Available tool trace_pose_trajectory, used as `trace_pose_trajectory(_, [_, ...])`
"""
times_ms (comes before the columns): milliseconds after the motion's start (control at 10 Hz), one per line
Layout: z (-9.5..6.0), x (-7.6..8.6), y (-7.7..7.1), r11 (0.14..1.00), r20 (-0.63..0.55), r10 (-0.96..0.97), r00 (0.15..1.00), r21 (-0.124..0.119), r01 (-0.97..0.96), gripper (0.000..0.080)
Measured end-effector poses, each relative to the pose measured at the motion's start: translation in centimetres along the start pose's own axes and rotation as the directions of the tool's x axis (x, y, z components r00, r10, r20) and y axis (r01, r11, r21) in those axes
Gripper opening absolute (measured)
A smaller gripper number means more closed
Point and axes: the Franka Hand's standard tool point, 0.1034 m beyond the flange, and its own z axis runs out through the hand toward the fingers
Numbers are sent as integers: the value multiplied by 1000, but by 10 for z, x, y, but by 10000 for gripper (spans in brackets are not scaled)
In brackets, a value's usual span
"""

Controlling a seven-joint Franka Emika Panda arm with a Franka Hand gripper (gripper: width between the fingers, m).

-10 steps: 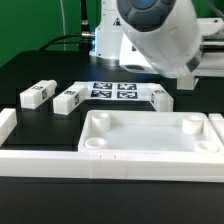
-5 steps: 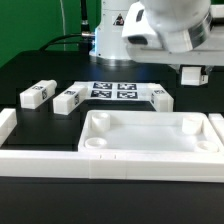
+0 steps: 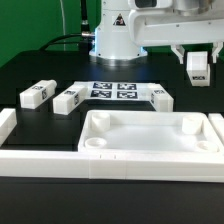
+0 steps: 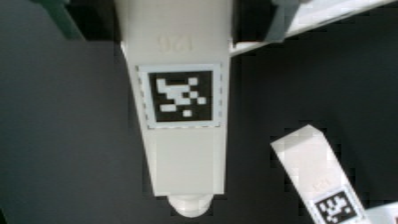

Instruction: Assemble desk

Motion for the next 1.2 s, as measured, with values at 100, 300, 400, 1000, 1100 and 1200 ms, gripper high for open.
trace_pose_trajectory(100, [-1,1,-5,1000,-57,1,998,-7,-1,288])
trace_pose_trajectory(300, [-1,5,-10,1000,-209,-10,978,12,12,288])
trace_pose_trajectory(400, [-1,5,-12,1000,-267,-15,963,18,21,288])
trace_pose_trajectory(1000, [-53,31,-31,986,-553,-160,818,-41,165,288])
trace_pose_trajectory(1100, [-49,30,-33,984,-595,-162,787,-34,176,288])
trace_pose_trajectory(1200, [-46,28,-31,984,-578,-162,800,-37,172,288])
